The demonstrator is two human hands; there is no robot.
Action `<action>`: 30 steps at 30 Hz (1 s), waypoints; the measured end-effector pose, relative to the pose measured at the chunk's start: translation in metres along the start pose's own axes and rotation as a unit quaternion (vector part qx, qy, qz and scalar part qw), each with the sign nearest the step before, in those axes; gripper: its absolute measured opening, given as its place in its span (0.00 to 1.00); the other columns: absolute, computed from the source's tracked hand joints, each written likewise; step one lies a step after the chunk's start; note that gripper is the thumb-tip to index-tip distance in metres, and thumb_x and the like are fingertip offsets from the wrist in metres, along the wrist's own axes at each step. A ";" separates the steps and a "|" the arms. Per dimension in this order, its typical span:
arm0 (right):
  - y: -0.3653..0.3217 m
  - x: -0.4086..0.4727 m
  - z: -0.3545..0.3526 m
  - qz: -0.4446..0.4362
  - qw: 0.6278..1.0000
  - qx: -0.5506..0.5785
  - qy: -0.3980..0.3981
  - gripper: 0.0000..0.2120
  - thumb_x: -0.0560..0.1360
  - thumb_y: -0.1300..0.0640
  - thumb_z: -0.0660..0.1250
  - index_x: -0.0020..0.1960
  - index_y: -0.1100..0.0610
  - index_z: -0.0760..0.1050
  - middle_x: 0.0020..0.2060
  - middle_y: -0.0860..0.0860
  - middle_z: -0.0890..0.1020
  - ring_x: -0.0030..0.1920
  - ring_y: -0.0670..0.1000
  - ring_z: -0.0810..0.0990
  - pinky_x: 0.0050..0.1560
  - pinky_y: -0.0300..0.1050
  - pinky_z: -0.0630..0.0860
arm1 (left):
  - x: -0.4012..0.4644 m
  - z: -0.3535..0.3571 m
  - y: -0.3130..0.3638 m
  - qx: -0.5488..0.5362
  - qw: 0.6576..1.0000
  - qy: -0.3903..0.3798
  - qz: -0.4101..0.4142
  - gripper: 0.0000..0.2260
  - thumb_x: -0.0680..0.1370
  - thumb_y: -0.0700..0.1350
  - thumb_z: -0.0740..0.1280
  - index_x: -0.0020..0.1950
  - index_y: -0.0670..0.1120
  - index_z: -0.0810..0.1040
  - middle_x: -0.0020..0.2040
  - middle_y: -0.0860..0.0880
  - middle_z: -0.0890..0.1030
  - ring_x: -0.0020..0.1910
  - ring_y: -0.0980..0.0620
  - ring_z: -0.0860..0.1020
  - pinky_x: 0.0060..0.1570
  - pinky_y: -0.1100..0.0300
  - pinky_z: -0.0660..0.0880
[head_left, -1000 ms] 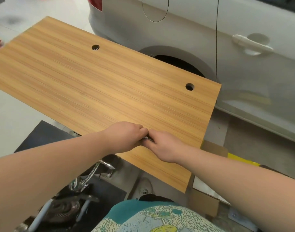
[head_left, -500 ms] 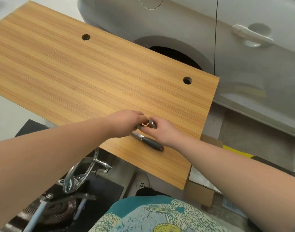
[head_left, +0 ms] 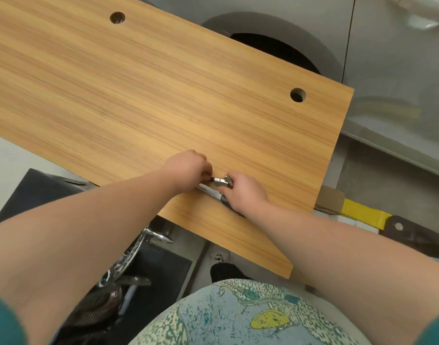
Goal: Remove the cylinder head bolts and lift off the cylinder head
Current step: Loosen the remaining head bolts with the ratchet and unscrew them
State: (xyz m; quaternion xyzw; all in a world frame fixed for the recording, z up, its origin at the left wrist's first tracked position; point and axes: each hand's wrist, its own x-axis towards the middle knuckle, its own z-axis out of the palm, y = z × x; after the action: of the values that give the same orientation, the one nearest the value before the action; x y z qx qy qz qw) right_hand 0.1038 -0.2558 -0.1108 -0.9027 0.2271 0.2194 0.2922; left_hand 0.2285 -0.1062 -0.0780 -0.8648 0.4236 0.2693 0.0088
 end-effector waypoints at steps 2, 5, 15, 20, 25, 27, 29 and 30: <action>-0.002 -0.003 0.002 -0.025 1.000 -0.011 0.001 0.12 0.78 0.36 0.66 0.55 0.42 0.74 0.45 0.43 0.80 0.47 0.53 0.80 0.37 0.46 0.70 | -0.004 0.005 -0.004 0.000 1.000 0.004 -0.009 0.11 0.86 0.52 0.64 0.64 0.55 0.84 0.58 0.51 0.81 0.58 0.47 0.75 0.53 0.48 0.79; 0.003 -0.007 -0.001 -0.059 0.998 0.008 -0.004 0.23 0.84 0.41 0.60 0.75 0.48 0.70 0.65 0.49 0.78 0.63 0.55 0.78 0.54 0.51 0.75 | -0.007 0.005 -0.008 0.010 1.000 -0.002 -0.016 0.10 0.86 0.51 0.64 0.64 0.56 0.83 0.58 0.53 0.81 0.59 0.48 0.75 0.50 0.48 0.80; 0.013 -0.019 -0.007 -0.110 0.986 -0.128 0.006 0.15 0.84 0.54 0.59 0.66 0.46 0.80 0.55 0.45 0.79 0.59 0.53 0.76 0.51 0.52 0.77 | -0.012 0.007 -0.011 -0.006 0.999 -0.008 -0.038 0.12 0.87 0.49 0.63 0.68 0.54 0.80 0.61 0.51 0.79 0.60 0.47 0.73 0.53 0.46 0.80; 0.019 -0.027 -0.001 -0.102 0.990 -0.099 0.018 0.17 0.85 0.43 0.58 0.64 0.49 0.80 0.55 0.45 0.79 0.60 0.52 0.76 0.51 0.48 0.72 | -0.021 0.012 -0.015 -0.007 0.999 0.000 -0.036 0.11 0.86 0.52 0.62 0.66 0.55 0.81 0.59 0.51 0.79 0.58 0.48 0.72 0.53 0.47 0.79; 0.023 -0.036 0.000 -0.120 0.985 -0.121 0.019 0.26 0.81 0.35 0.60 0.70 0.49 0.75 0.60 0.46 0.78 0.64 0.52 0.74 0.64 0.53 0.74 | -0.030 0.010 -0.013 -0.009 0.999 0.007 -0.034 0.14 0.85 0.56 0.63 0.69 0.56 0.79 0.63 0.52 0.79 0.63 0.47 0.73 0.60 0.48 0.76; 0.023 -0.038 0.000 -0.123 0.986 -0.113 0.027 0.27 0.81 0.35 0.60 0.72 0.50 0.74 0.62 0.46 0.78 0.65 0.52 0.74 0.65 0.53 0.73 | -0.034 0.010 -0.010 -0.019 0.999 0.015 -0.039 0.17 0.85 0.56 0.63 0.72 0.56 0.77 0.66 0.52 0.78 0.66 0.47 0.72 0.63 0.48 0.74; 0.021 -0.040 -0.001 -0.126 0.985 -0.113 0.035 0.27 0.80 0.35 0.60 0.72 0.50 0.74 0.62 0.46 0.78 0.65 0.52 0.73 0.66 0.53 0.73 | -0.040 0.008 -0.008 -0.034 0.998 0.030 -0.044 0.18 0.85 0.57 0.64 0.74 0.55 0.75 0.68 0.52 0.77 0.68 0.47 0.71 0.66 0.48 0.73; 0.021 -0.041 -0.002 -0.128 0.985 -0.115 0.036 0.27 0.80 0.35 0.60 0.72 0.50 0.74 0.62 0.46 0.77 0.65 0.51 0.73 0.66 0.52 0.73 | -0.045 0.007 -0.007 -0.044 0.997 0.040 -0.048 0.18 0.85 0.57 0.64 0.74 0.55 0.75 0.69 0.51 0.77 0.68 0.47 0.71 0.66 0.47 0.73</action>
State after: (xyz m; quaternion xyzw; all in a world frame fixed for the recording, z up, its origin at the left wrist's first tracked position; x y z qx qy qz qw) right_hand 0.0603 -0.2603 -0.0969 -0.9592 0.0939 0.1719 0.2039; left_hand 0.2082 -0.0677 -0.0640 -0.8937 0.3698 0.2521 -0.0333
